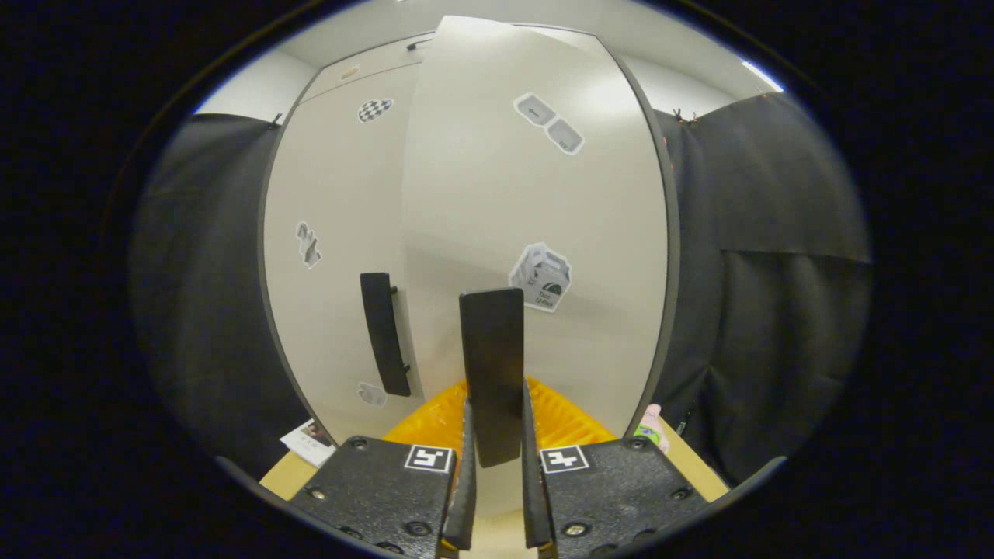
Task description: Open the right door of the double-door shoe cabinet with the right hand, and open the left door with the left hand.
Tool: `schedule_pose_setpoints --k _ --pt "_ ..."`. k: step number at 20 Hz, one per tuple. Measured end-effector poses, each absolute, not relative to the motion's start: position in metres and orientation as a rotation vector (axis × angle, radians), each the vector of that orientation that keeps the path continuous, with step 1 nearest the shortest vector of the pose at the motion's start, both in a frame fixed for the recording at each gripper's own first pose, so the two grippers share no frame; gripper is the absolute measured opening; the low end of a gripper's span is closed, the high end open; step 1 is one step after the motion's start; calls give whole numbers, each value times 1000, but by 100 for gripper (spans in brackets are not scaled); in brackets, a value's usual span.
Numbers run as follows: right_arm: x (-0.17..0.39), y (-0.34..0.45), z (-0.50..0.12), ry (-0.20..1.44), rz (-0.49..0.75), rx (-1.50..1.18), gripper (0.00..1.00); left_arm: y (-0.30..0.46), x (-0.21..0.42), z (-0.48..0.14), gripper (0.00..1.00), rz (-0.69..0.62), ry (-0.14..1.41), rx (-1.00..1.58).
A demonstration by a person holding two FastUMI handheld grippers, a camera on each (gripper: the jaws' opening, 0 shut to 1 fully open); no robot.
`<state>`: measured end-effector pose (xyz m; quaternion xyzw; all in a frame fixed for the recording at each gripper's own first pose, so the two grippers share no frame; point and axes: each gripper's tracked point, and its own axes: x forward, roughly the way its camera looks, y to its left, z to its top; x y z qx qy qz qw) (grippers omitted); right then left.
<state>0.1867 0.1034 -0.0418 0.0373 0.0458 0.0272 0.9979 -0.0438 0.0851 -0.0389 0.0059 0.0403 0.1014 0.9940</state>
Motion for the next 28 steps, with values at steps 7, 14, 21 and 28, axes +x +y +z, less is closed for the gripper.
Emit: schedule_pose_setpoints --k 7,14,21,28 --pt "152 73 -46 98 29 79 25 65 -51 -34 96 134 65 -3" --pt "128 40 -48 90 0 71 20 39 -56 -40 96 61 74 -5" --pt "114 5 -50 91 19 69 16 6 -47 -39 96 24 73 -24" --pt "107 -27 -49 87 84 50 10 -47 -45 -35 96 -13 83 -34"
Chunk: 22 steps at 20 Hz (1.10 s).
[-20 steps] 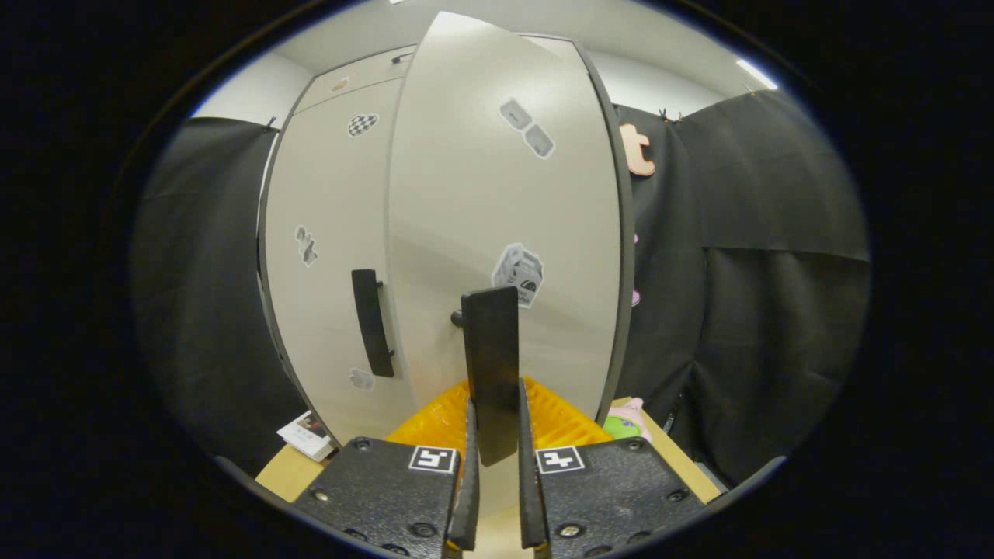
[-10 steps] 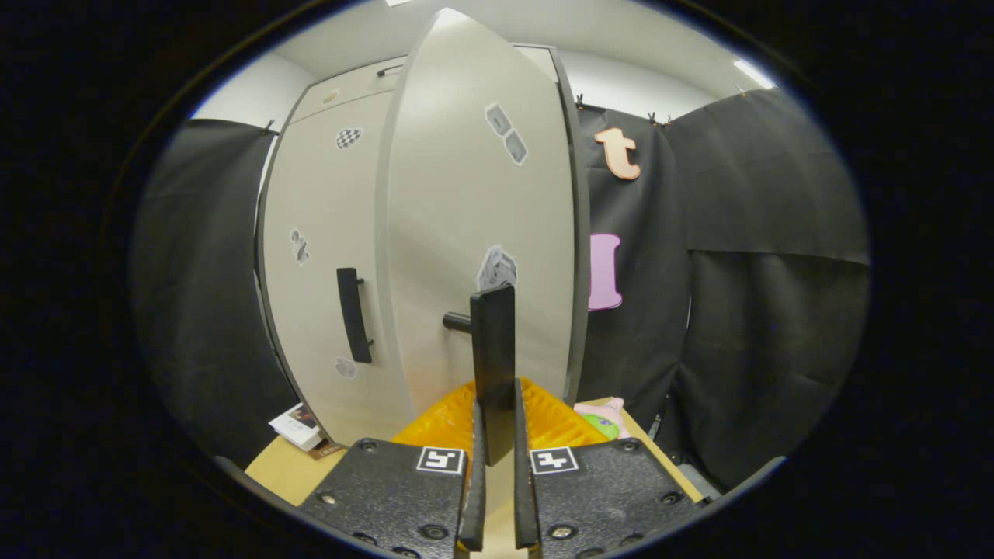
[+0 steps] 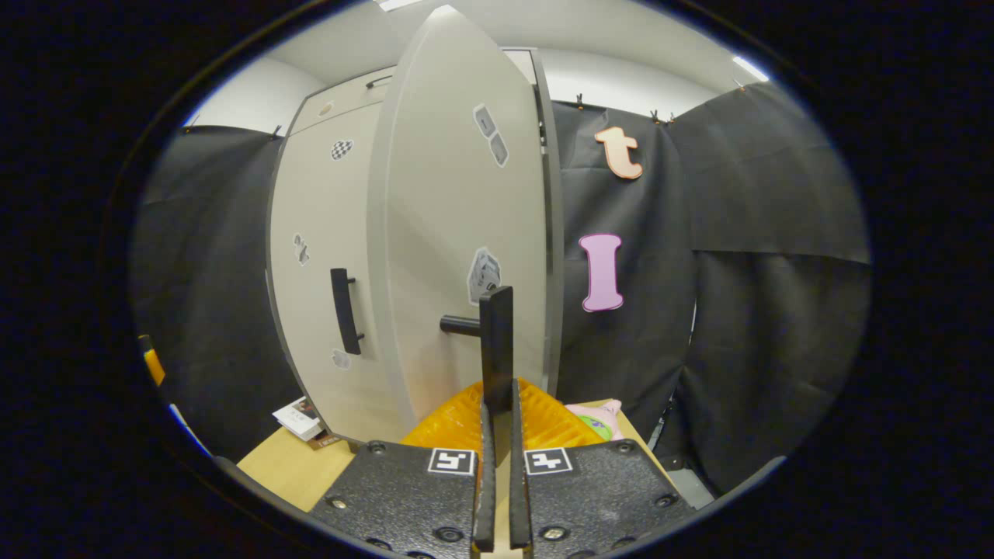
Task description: Open the right door of the double-door shoe cabinet with the right hand, and open the left door with the left hand.
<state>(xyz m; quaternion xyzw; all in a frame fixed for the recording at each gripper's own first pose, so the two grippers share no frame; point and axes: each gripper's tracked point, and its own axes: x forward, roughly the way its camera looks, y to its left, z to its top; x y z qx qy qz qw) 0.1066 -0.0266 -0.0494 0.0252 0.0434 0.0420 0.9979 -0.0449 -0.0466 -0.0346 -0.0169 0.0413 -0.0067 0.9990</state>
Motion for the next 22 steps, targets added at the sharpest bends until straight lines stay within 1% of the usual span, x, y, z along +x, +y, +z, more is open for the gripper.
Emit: schedule_pose_setpoints --k 3,6,11,12,13,15,19,22 --pt "100 -46 -53 82 72 49 9 -63 -47 -31 96 -9 75 -26" --pt "97 -75 -53 80 43 22 5 -78 -50 -29 96 0 77 -28" --pt "100 -118 -47 86 62 59 4 -102 -56 -22 96 14 71 -32" --pt "100 -113 -47 98 97 80 4 -104 -57 -20 96 20 67 -30" --pt "99 -111 -48 98 104 76 4 -106 -59 -19 96 26 63 -28" --pt "100 -114 -48 88 104 37 4 -110 -63 -17 96 44 62 -29" --pt "98 -113 -48 90 124 49 4 -112 -70 -18 96 69 70 -28" --pt "96 -113 -49 97 105 55 4 -111 -76 -17 96 79 73 -25"
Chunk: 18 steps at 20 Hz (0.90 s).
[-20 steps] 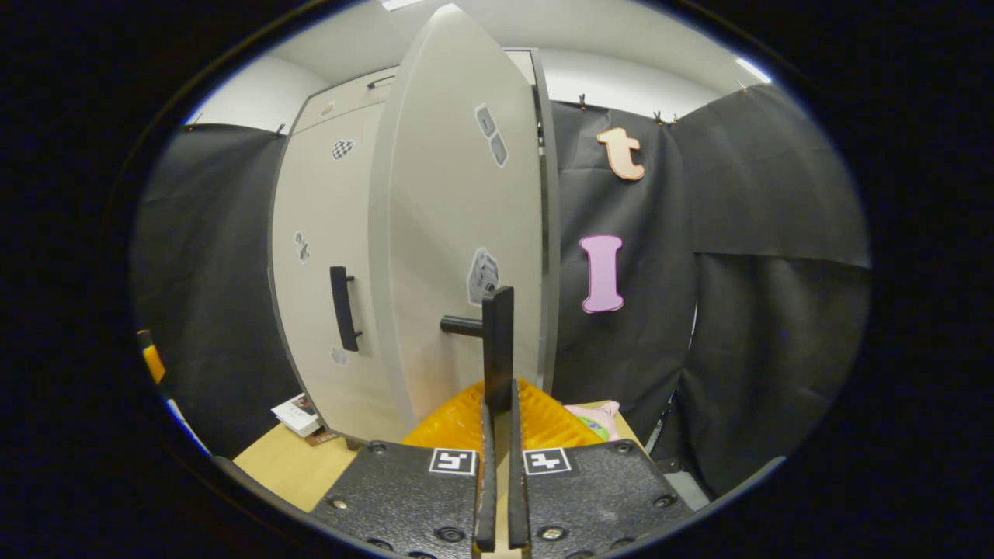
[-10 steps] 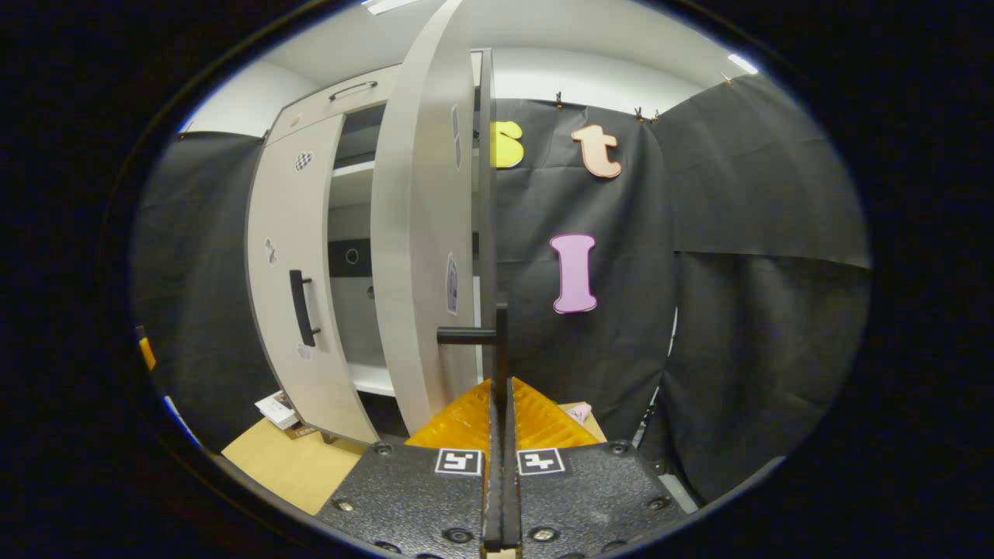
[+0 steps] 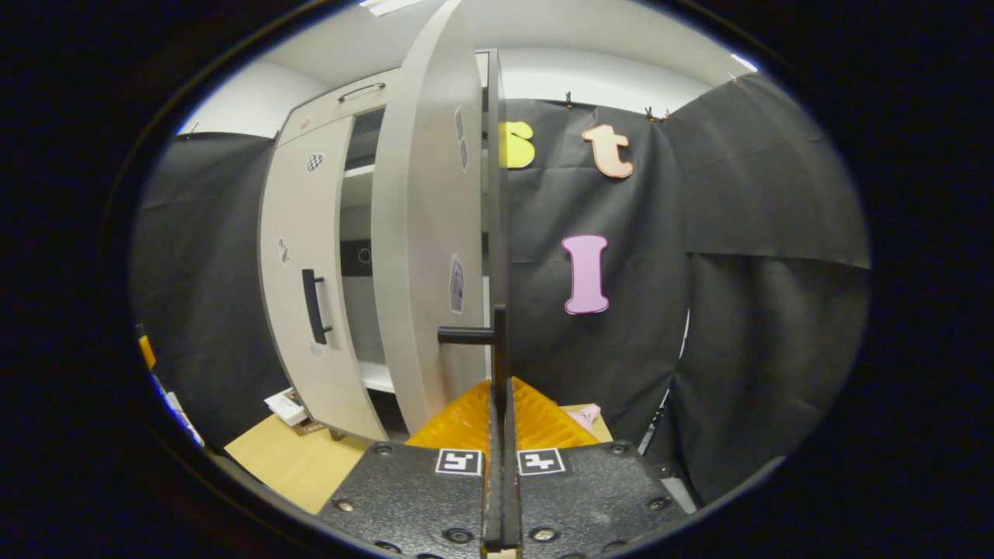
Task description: Open the right door of the double-door shoe cabinet with the right hand, and open the left door with the left hand.
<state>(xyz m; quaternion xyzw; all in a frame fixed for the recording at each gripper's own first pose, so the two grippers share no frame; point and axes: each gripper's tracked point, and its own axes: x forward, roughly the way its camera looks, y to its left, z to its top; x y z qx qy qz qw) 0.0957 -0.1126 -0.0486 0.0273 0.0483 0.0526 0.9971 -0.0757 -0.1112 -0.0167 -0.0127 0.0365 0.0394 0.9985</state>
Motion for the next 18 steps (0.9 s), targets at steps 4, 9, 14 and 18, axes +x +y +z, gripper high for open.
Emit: schedule_pose_setpoints --k 4,9,14,18 --pt "85 -118 -48 94 62 33 7 -107 -76 -15 96 81 73 -18" --pt "60 -128 -40 78 11 14 63 -104 -76 -10 96 55 58 -16" --pt "35 -116 -26 31 1 41 93 -88 -63 -10 96 30 46 4" --pt "8 -90 -20 10 20 15 100 -77 -48 -16 96 -1 53 -4"
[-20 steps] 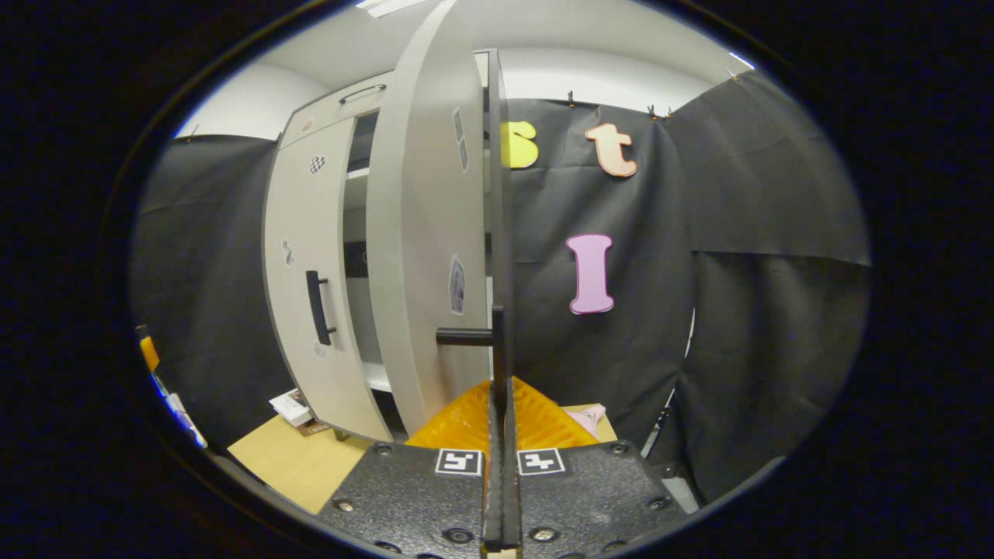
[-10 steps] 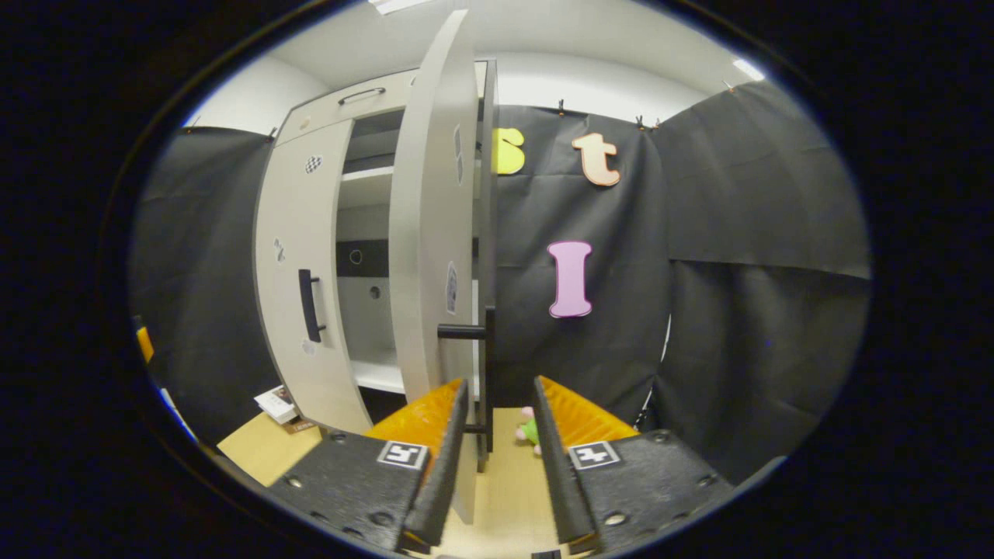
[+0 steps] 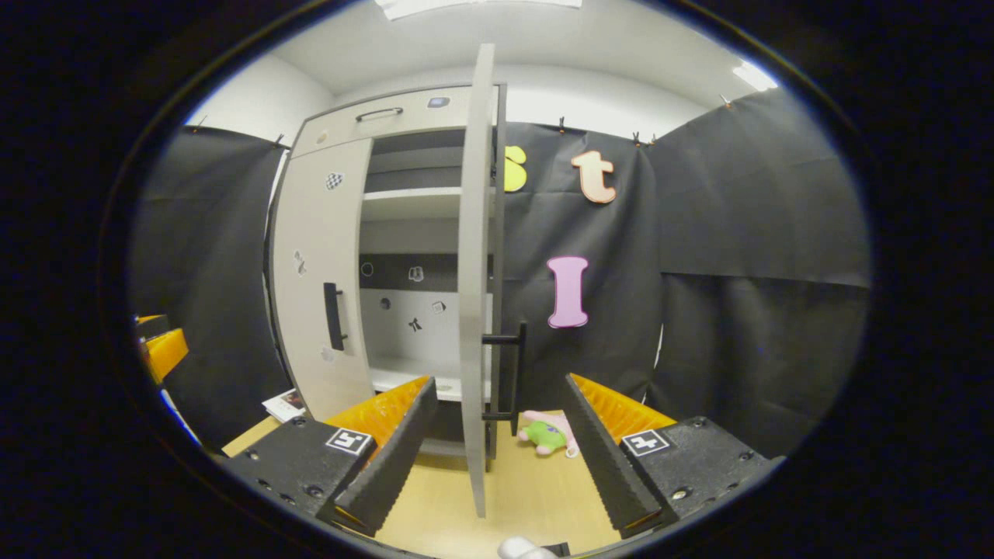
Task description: Open the right door of the double-door shoe cabinet with the right hand, and open the left door with the left hand.
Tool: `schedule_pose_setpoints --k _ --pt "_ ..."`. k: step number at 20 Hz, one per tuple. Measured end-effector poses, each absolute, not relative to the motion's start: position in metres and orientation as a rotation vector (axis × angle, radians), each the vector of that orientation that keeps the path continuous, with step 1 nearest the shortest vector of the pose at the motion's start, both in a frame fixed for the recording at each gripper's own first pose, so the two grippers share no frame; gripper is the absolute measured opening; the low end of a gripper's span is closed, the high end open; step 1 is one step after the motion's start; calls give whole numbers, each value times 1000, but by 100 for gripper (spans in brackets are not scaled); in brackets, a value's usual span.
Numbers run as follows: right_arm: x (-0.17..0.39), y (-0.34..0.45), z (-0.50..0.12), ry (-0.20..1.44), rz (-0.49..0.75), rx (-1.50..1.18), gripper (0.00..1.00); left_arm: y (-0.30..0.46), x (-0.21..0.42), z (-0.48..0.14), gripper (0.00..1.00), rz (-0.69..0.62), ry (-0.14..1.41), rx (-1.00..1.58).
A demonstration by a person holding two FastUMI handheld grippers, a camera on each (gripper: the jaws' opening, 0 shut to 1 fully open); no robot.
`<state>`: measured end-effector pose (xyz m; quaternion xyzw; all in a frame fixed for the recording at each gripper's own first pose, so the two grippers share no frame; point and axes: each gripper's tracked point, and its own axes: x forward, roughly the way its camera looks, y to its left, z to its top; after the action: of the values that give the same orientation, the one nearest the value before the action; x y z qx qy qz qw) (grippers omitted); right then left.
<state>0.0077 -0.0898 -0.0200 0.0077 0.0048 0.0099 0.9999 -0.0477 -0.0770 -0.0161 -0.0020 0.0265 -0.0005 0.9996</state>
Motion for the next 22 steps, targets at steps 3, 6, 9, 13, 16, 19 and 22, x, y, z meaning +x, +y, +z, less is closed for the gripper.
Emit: schedule_pose_setpoints --k 3,6,9,13,16,19,22 --pt "-12 -70 -9 -28 14 13 100 -63 -31 -24 96 -2 56 11" --pt "-27 -50 -10 -20 17 25 100 -56 -12 -28 96 -15 49 4" --pt "-38 -29 -9 -17 30 34 100 -51 10 -32 96 -23 37 -5" --pt "-47 -7 -12 -6 26 39 100 -57 54 -36 96 -35 20 -23" --pt "-53 4 -14 6 16 32 100 -71 91 -40 96 -53 14 -33" --pt "-56 6 -14 15 -5 24 100 -91 127 -46 96 -83 19 -52" --pt "-58 2 -11 17 -32 13 100 -107 164 -51 96 -92 24 -46"
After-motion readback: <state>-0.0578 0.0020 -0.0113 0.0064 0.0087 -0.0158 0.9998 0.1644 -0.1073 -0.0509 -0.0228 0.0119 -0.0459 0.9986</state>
